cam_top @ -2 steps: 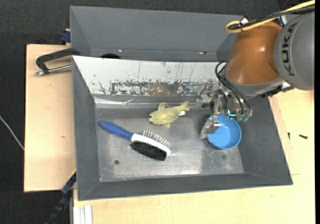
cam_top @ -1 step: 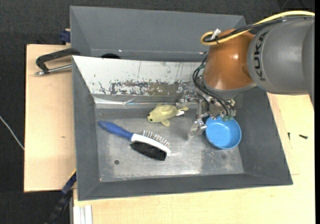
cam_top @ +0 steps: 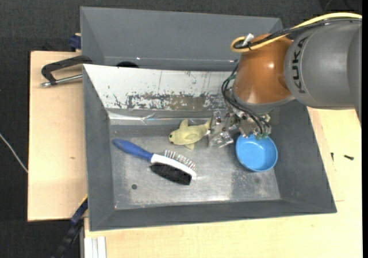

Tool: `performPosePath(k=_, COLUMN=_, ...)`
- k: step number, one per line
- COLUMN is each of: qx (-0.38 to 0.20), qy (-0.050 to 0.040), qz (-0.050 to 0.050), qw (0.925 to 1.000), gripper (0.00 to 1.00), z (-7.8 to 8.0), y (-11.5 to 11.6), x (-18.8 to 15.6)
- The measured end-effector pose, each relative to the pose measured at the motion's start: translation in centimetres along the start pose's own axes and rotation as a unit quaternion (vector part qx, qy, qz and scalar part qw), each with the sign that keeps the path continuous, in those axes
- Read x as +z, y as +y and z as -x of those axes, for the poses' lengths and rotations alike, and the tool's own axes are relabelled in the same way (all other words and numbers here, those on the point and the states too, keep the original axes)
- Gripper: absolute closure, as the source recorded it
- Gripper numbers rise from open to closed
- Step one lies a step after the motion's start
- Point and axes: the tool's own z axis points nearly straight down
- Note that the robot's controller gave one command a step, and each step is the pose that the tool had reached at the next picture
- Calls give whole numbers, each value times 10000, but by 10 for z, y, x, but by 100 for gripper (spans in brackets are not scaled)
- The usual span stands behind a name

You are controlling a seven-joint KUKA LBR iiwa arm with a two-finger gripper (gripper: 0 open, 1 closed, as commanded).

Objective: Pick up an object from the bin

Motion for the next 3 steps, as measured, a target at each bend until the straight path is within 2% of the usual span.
performPosePath(k=1, qx=329, qy=-56, qz=-22, qw=9994, gripper=100, z=-19, y=-18, x=-171)
performPosePath(k=2, qx=1293, qy=41, qz=7, qw=9916, gripper=100, z=-47, y=-37, x=-63)
performPosePath(k=3, qx=1372, qy=-24, qz=-13, qw=9905, gripper=100, z=-50, y=-52, x=-91)
